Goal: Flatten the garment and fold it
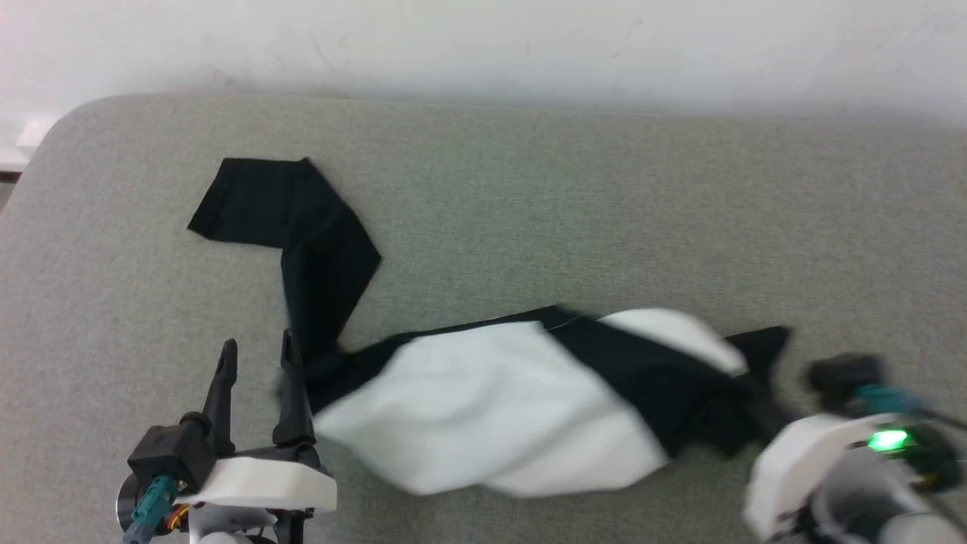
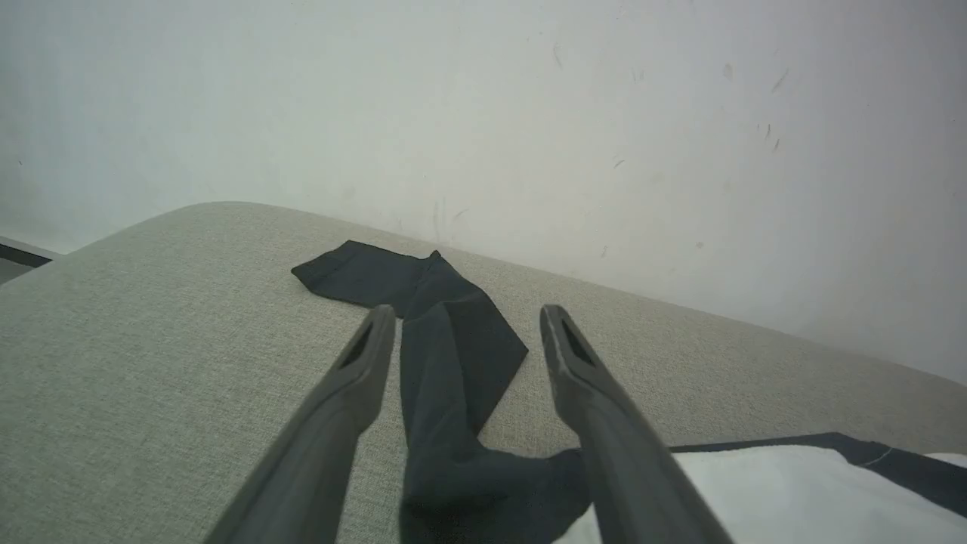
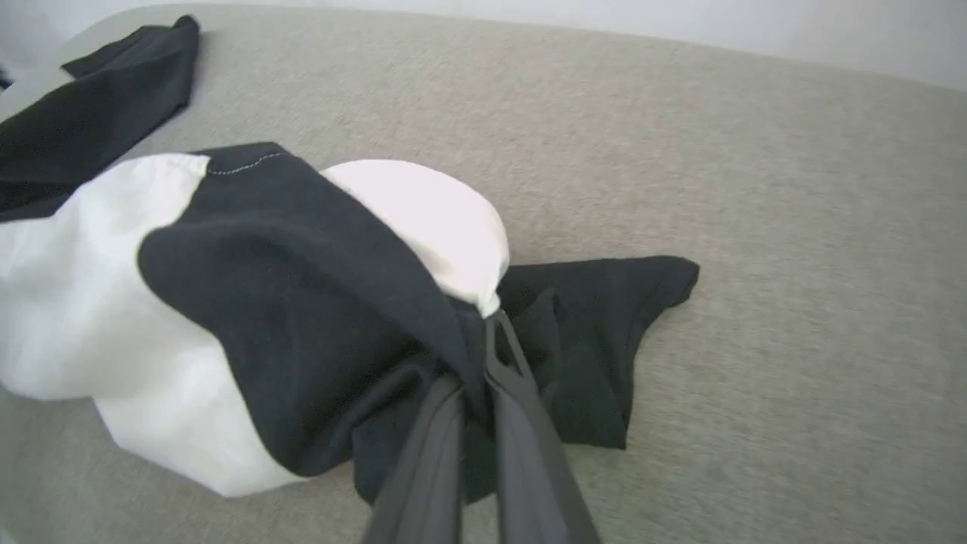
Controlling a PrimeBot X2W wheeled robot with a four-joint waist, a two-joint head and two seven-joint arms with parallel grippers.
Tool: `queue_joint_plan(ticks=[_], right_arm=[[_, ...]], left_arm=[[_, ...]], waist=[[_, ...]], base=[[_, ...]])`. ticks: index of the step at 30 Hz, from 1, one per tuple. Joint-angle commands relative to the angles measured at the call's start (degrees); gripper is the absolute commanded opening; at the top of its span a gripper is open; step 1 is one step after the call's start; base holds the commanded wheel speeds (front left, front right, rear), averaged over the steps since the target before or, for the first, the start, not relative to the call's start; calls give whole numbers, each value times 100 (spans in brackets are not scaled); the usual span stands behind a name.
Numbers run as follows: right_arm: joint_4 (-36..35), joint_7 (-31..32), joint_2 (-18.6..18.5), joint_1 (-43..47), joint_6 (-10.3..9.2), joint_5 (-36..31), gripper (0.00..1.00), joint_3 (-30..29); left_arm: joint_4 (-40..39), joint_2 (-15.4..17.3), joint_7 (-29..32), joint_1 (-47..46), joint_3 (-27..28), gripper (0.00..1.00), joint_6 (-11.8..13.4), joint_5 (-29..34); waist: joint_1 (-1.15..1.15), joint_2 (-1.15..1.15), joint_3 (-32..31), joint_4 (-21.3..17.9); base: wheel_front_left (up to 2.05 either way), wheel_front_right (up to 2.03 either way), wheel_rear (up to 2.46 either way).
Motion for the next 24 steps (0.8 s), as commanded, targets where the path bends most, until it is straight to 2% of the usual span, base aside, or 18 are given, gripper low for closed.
queue_joint_plan(ticks=[1, 5, 8, 10, 14, 15, 16, 17, 20, 24], right_arm=[[-124, -60, 175, 27, -6, -240, 0, -496], [-299, -28, 473, 16, -6, -669, 0, -1771], [-393, 168, 538, 59, -6, -841, 0, -2381], [-378, 441, 546, 182, -6, -762, 0, -2574], [-327, 823, 549, 406, -6, -488, 0, -2582], [-277, 855, 549, 435, -6, -395, 16, -2550], [-226, 858, 549, 459, -6, -332, 91, -2479], [-198, 794, 549, 467, -6, -328, 100, -2406], [-128, 407, 550, 467, -6, -209, 100, -2261], [-219, -503, 550, 480, -6, -220, 100, -2116]], left_arm=[[19, -28, -27, 22, -4, 100, 13, 40], [67, -29, -27, -1, -93, 100, -7, 24], [86, -29, -27, -11, -126, 100, 7, 21], [91, -29, -27, -9, -144, 100, 7, 26], [109, -30, -27, -6, -175, 100, -11, 28], [122, -30, -27, -14, -192, 100, -19, 32], [142, -30, -27, -23, -217, 100, -34, 32], [169, -30, -27, -35, -246, 100, -52, 48], [256, -29, -27, -71, -355, 100, -115, 101], [357, 24, 10, -173, -590, 100, -246, 237]], waist=[[0, 0, -64, -89], [0, 0, -127, -173], [0, 0, -166, -236], [0, 0, -178, -274], [0, 0, -174, -364], [0, 0, -173, -379], [0, 0, -174, -392], [0, 0, -177, -404], [0, 0, -217, -432], [0, 0, -297, -536]], base=[[0, 0, 0], [0, 0, 0], [0, 0, 0], [0, 0, 0], [0, 0, 0], [0, 0, 0], [0, 0, 0], [0, 0, 0], [0, 0, 0], [0, 0, 0]])
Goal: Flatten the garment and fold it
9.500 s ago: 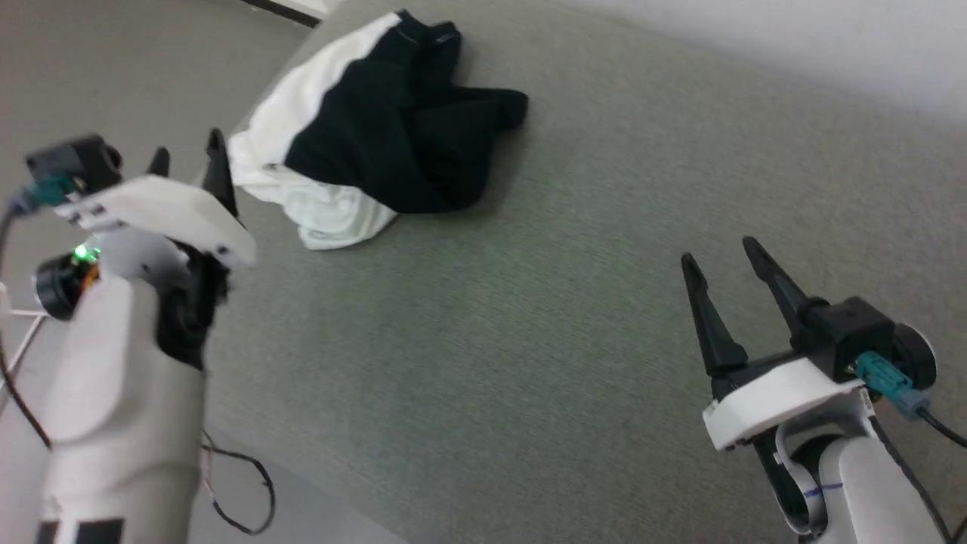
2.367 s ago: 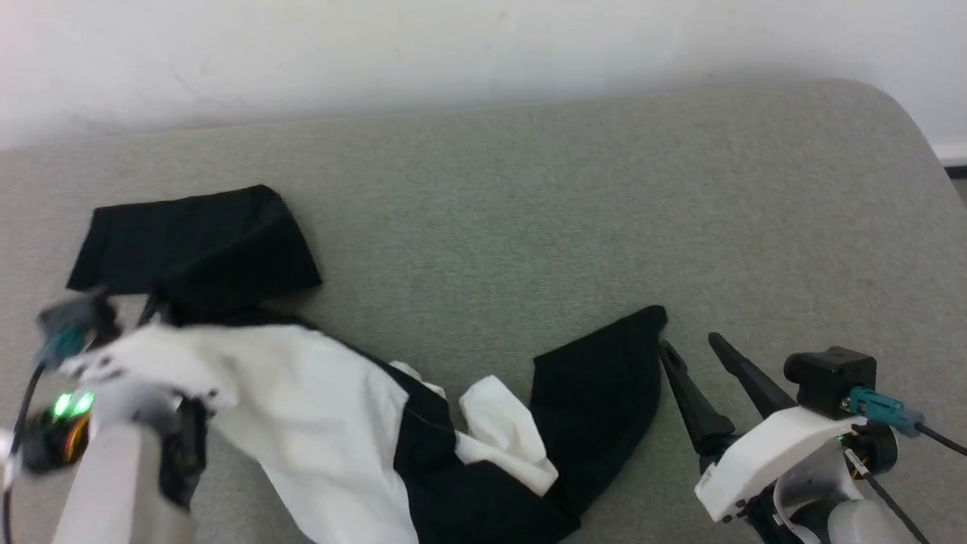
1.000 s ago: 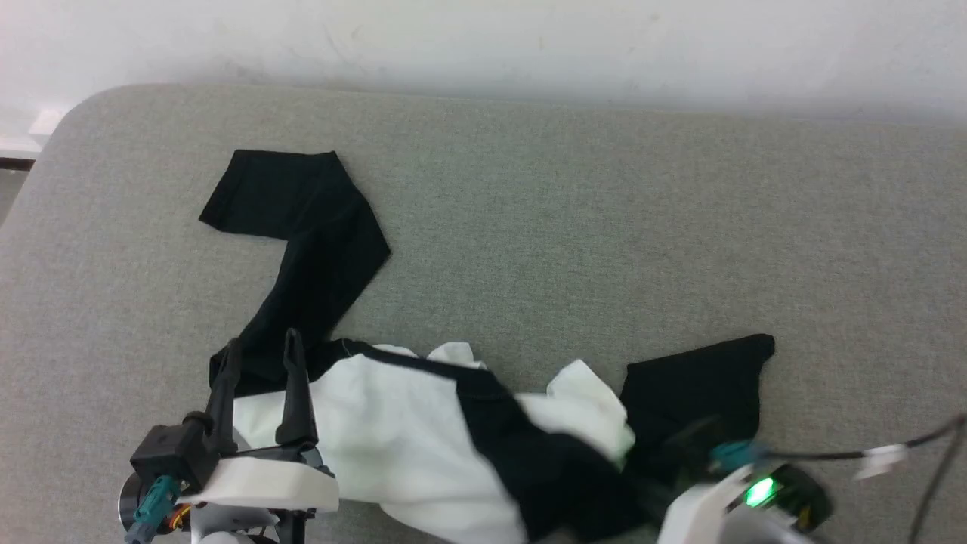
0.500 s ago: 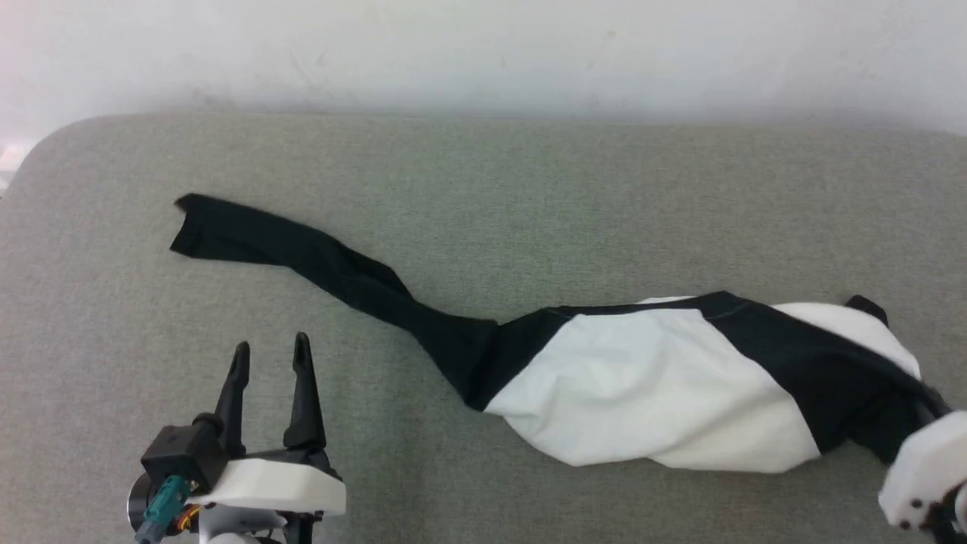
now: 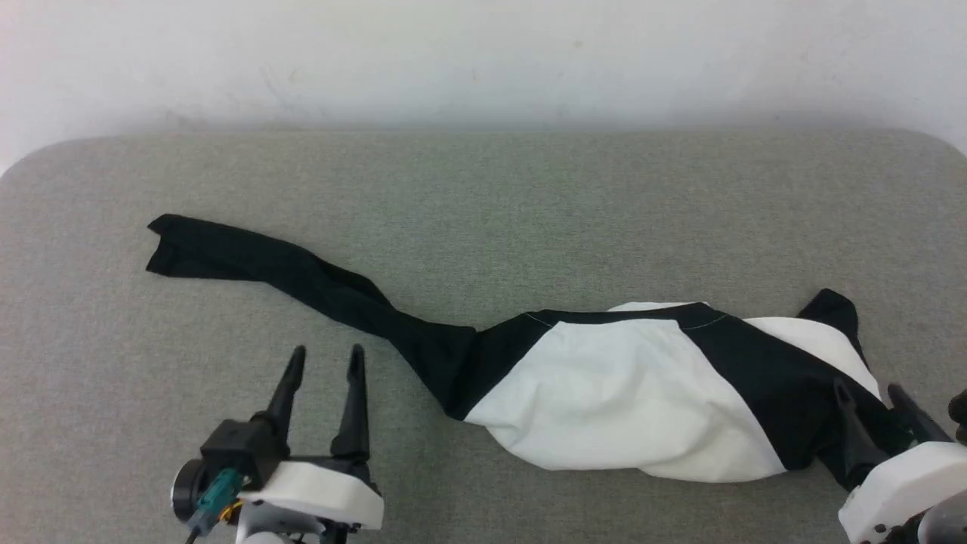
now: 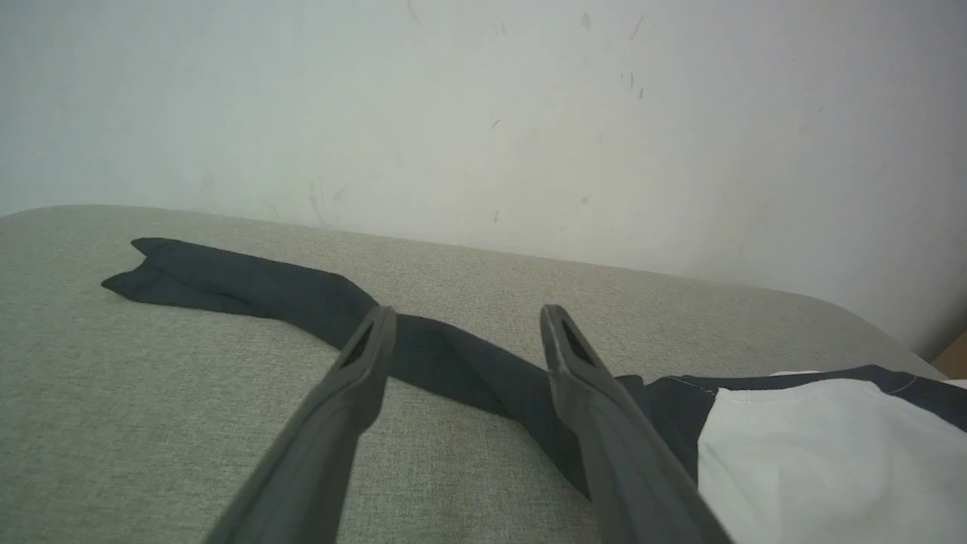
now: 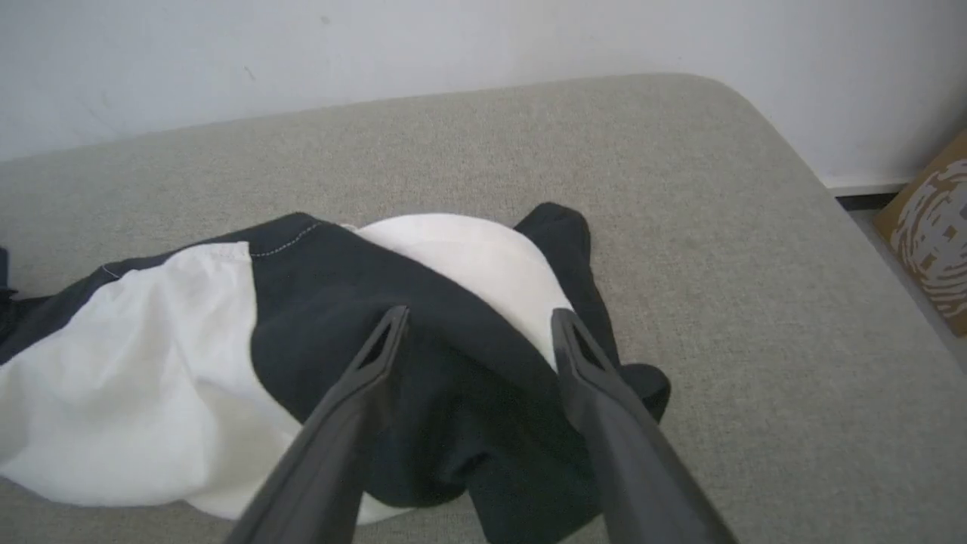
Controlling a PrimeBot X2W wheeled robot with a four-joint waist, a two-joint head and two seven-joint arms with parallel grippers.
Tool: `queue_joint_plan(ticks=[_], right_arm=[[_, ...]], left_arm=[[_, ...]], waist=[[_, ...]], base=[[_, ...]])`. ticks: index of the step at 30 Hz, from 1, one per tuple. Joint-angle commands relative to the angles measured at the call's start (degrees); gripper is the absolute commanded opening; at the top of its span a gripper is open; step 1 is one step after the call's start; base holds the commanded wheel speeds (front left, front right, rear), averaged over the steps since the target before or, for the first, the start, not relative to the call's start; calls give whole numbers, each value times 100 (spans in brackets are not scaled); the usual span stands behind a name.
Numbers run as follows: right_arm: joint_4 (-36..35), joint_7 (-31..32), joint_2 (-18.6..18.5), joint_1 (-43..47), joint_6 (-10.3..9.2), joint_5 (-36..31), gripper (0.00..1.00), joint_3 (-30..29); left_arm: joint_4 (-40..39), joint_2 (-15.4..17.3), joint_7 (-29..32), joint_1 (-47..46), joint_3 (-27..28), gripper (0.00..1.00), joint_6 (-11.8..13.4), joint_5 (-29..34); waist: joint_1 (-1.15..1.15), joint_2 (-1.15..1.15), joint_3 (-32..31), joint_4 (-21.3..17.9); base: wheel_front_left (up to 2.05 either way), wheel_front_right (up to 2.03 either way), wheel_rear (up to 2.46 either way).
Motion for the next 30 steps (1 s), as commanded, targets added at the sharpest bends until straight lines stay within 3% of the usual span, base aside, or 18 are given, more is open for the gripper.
queue_joint_plan(ticks=[1, 8, 18, 23, 27, 28, 29, 30], right_arm=[[-102, -437, 17, 26, -5, -16, 100, 97], [-603, -1479, 18, 13, -5, -232, 100, 425], [-557, -1553, 18, -213, -5, -157, 100, 1070], [-447, -1638, 18, -328, -5, -83, 100, 1202], [-384, -1695, 18, -398, -5, -40, 100, 1239], [-370, -1709, 18, -417, -5, -27, 100, 1237], [-370, -1709, 18, -417, -5, -27, 100, 1237], [-361, -1723, 18, -436, -5, -16, 100, 1233]], left_arm=[[17, 55, 61, -195, -136, 100, -121, 109], [195, 350, 890, -918, -860, 100, -510, 471], [1664, 892, 3108, -2482, -1990, 100, -723, 848], [2175, 1096, 4178, -2926, -2416, 100, -736, 652], [2220, 1320, 5079, -3012, -3222, 100, -737, -150], [2164, 1419, 5359, -3023, -3437, 63, -738, -404], [2164, 1419, 5359, -3023, -3437, 63, -738, -404], [2065, 1530, 5606, -3043, -3625, 32, -738, -652]], waist=[[0, 0, -53, -116], [0, 0, -8, -487], [0, 0, 385, -1002], [0, 0, 567, -1208], [0, 0, 676, -1293], [0, 0, 702, -1304], [0, 0, 702, -1304], [0, 0, 730, -1311]], base=[[0, 0, 0], [0, 0, 0], [0, 0, 0], [0, 0, 0], [0, 0, 0], [0, 0, 0], [0, 0, 0], [0, 0, 0]])
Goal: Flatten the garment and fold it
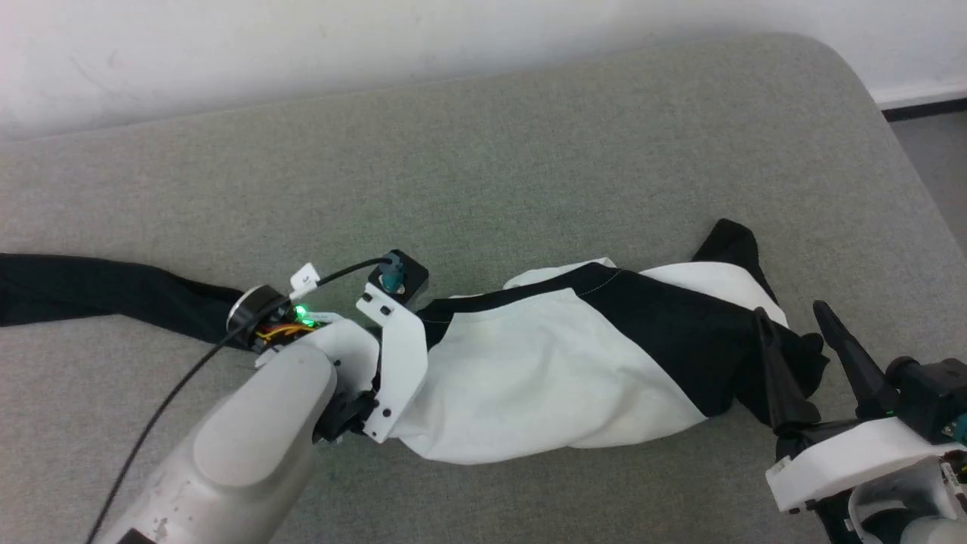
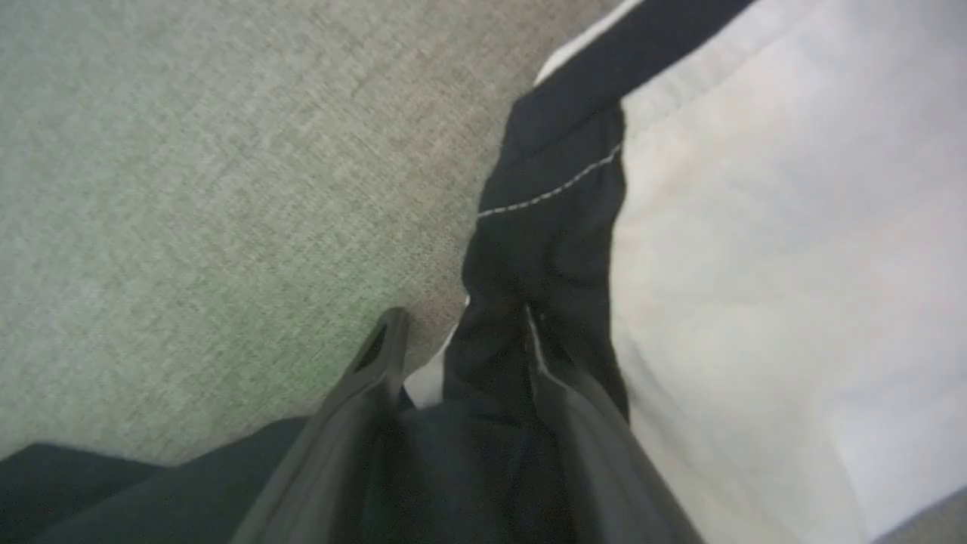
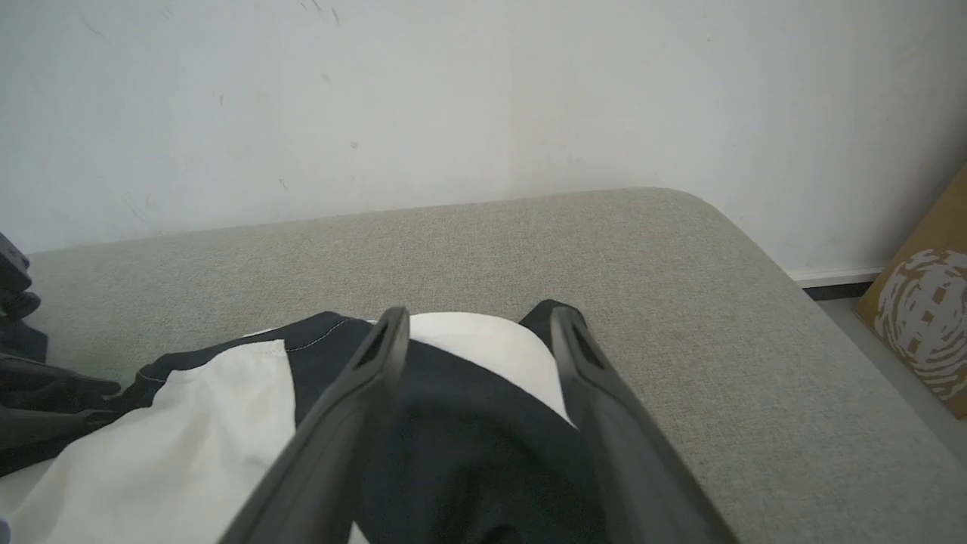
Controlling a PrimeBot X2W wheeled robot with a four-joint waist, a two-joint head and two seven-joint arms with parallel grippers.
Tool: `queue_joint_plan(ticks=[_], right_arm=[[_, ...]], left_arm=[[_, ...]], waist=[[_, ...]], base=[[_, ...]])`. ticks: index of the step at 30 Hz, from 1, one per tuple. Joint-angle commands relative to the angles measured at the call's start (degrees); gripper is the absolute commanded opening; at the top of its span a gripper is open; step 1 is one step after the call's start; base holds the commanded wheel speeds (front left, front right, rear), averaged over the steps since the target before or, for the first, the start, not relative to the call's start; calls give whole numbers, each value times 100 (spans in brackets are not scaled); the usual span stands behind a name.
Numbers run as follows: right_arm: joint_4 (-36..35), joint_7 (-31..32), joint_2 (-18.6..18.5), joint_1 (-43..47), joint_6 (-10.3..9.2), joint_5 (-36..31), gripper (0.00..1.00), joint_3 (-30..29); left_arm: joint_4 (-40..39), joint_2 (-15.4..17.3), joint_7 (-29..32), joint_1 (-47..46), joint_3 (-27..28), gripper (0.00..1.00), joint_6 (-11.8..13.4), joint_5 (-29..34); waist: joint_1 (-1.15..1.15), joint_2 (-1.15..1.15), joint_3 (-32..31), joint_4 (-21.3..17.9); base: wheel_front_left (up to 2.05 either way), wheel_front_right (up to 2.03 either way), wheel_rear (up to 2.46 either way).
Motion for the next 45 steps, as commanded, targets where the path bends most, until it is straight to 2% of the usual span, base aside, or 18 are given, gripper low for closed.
queue_joint_plan(ticks=[1, 4, 8, 13, 19, 21, 22, 23, 28, 36, 42, 45], right_arm=[[15, -41, 16, -94, -5, 56, 100, -20], [31, -82, 16, -150, -5, 80, 100, -39], [88, -156, 16, -252, -5, 140, 100, -17], [147, -233, 16, -395, -5, 189, 100, 76], [280, -316, 16, -622, -5, 254, 100, 262], [328, -326, 16, -666, -5, 259, 100, 316], [354, -314, 16, -676, -5, 266, 100, 342], [373, -300, 16, -682, -5, 259, 100, 365], [438, -191, 16, -682, -5, 172, 100, 427], [437, 272, -53, -988, -5, -149, 100, 766], [775, 774, -364, -1852, -5, 101, 100, 1220], [1121, 1034, -494, -2464, -5, 302, 100, 1471]], left_arm=[[64, 101, 379, 337, -385, 0, -54, -298], [-462, 542, 465, 113, -669, 0, -54, -689], [-857, 999, -267, -313, -320, 0, -15, -723], [-681, 1208, -1400, -823, 546, 0, 541, -686], [194, 1220, -2184, -1139, 1304, 0, 1358, -750], [488, 1180, -2294, -1096, 1407, 0, 1474, -820], [605, 1148, -2344, -1056, 1429, 4, 1467, -868], [705, 1110, -2393, -1002, 1444, 100, 1437, -927], [835, 879, -2979, -616, 1614, 100, 1454, -1176], [31, 456, -5148, 493, 2225, 100, 1667, -1467], [-1248, -16, -5439, 1374, 2640, 100, 1865, -1057], [-1895, -328, -5442, 1745, 2840, 100, 1788, -616]], waist=[[0, -1, 129, -78], [0, -1, 216, -66], [0, -1, 333, -43], [0, -1, 524, -41], [0, -1, 746, -144], [0, -1, 778, -175], [0, -1, 787, -184], [0, -1, 792, -186], [0, -1, 693, -89], [0, -1, 344, 262], [0, -1, 265, 638], [0, -1, 324, 853]], base=[[0, 0, 0], [0, 0, 0], [0, 0, 0], [0, 0, 0], [0, 0, 0], [0, 0, 0], [0, 0, 0], [0, 0, 0], [0, 0, 0], [0, 0, 0], [0, 0, 0], [0, 0, 0]])
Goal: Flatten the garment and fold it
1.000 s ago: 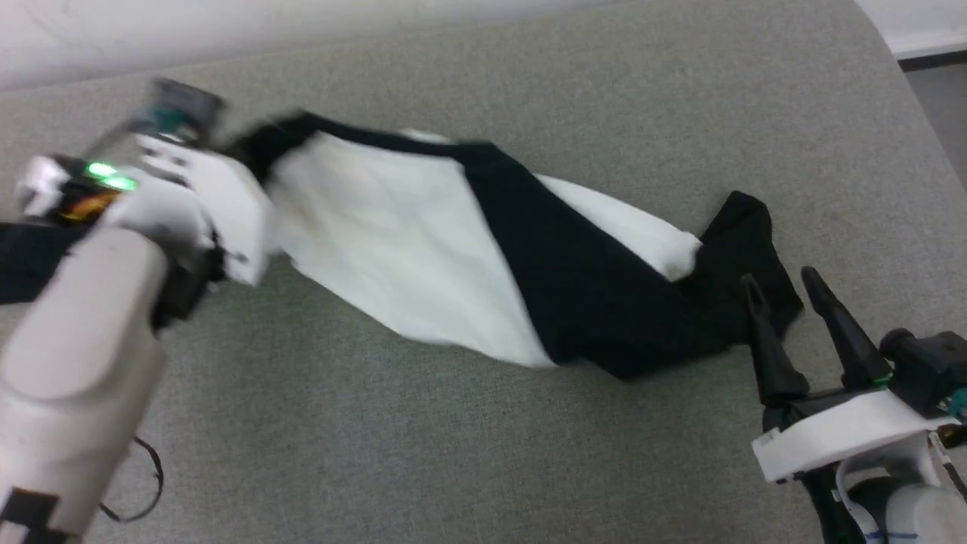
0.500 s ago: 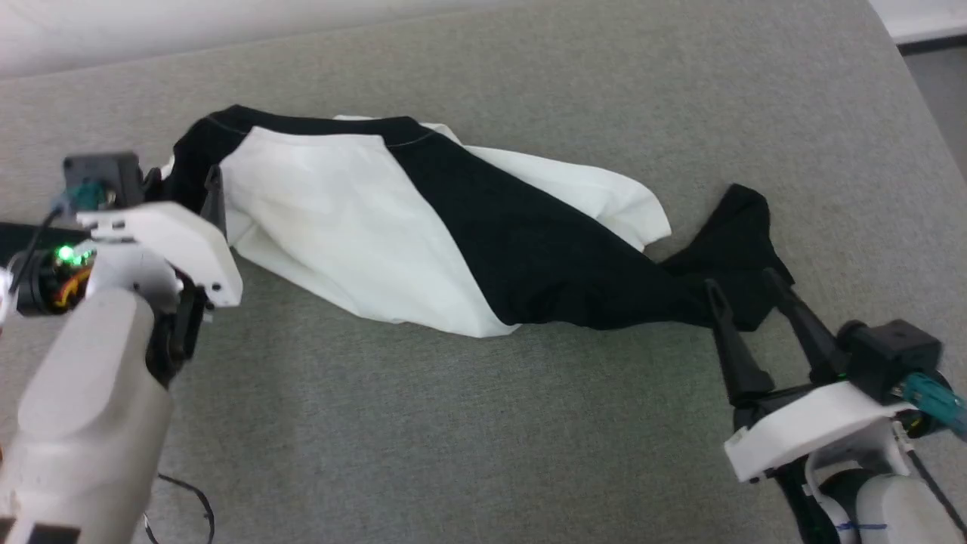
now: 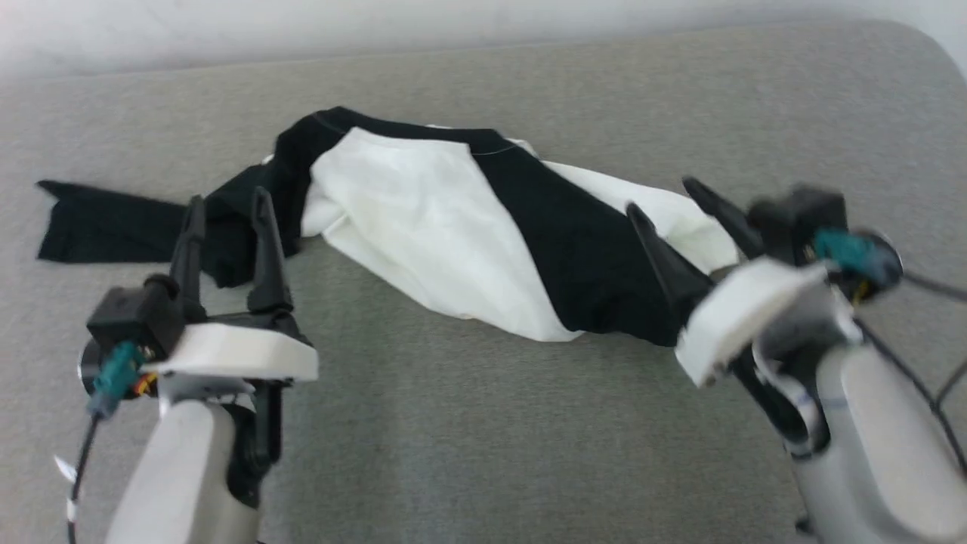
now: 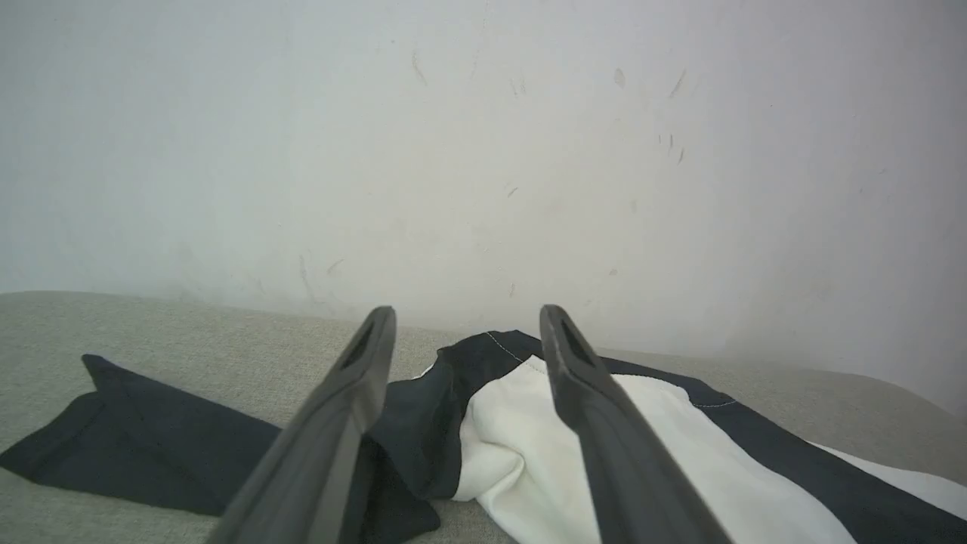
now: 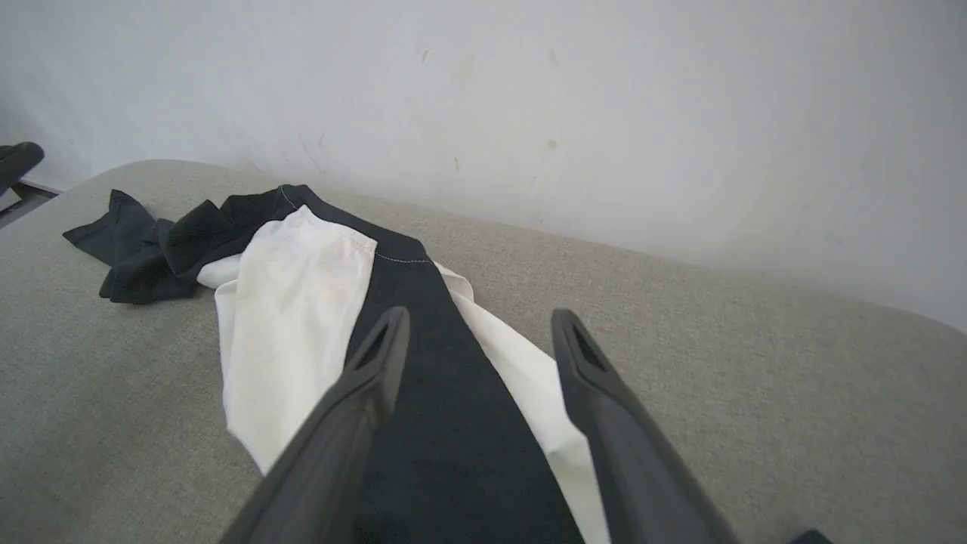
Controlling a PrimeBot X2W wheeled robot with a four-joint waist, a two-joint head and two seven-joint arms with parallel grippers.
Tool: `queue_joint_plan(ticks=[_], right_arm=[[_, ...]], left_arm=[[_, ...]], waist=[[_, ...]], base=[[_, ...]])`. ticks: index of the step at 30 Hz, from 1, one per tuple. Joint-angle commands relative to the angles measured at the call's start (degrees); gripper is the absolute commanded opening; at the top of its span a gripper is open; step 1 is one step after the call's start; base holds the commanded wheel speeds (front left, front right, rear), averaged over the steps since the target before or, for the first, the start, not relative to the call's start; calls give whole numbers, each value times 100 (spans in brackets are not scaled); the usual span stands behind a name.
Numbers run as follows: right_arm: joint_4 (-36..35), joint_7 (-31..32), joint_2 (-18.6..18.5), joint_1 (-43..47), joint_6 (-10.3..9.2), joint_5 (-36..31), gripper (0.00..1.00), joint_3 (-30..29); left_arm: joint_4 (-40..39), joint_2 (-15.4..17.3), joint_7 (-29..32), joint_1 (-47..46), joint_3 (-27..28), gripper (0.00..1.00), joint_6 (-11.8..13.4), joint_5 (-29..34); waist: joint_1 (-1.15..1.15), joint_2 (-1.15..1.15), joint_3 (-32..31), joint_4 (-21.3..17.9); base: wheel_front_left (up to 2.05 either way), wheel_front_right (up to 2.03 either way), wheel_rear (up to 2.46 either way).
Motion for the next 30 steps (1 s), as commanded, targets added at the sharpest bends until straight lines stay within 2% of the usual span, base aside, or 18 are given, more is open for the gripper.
queue_joint_plan(ticks=[1, 6, 11, 16, 21, 22, 23, 25, 30], right_arm=[[239, 111, -69, -433, -5, 134, 100, 157], [1176, 495, -61, -1478, -5, 517, 100, 445], [2191, 972, -5, -2441, -5, 908, 100, 586], [3155, 1578, -112, -3094, -5, 1026, 100, 632], [3792, 2177, -183, -3409, -5, 1086, 100, 620], [3854, 2285, -175, -3445, -5, 1144, 87, 620], [3903, 2369, -174, -3479, -5, 1195, 40, 608], [3945, 2529, -172, -3521, -5, 1309, 0, 610], [3558, 2557, -190, -3430, -5, 1690, 0, 734]], left_arm=[[-272, -209, -25, 233, 131, 100, -71, 226], [-649, -762, -26, 501, 404, 100, -421, 702], [-625, -1126, -26, 451, 599, 100, -792, 1004], [-528, -1287, -26, 384, 706, 100, -999, 1123], [-460, -1328, -27, 375, 747, 100, -1094, 1164], [-455, -1330, -27, 380, 744, 100, -1095, 1154], [-454, -1332, -27, 385, 735, 100, -1090, 1124], [-449, -1333, -27, 393, 717, 100, -1066, 1081], [-386, -1334, -27, 414, 709, 100, -1019, 1063]], waist=[[1, 0, 21, 343], [1, 0, 221, 720], [1, 0, 478, 1097], [1, 0, 658, 1399], [1, 0, 722, 1555], [1, 0, 727, 1563], [1, 0, 729, 1567], [1, 0, 722, 1564], [1, 0, 602, 1465]], base=[[0, 0, 0], [0, 0, 0], [0, 0, 0], [0, 0, 0], [0, 0, 0], [0, 0, 0], [0, 0, 0], [0, 0, 0], [0, 0, 0]])
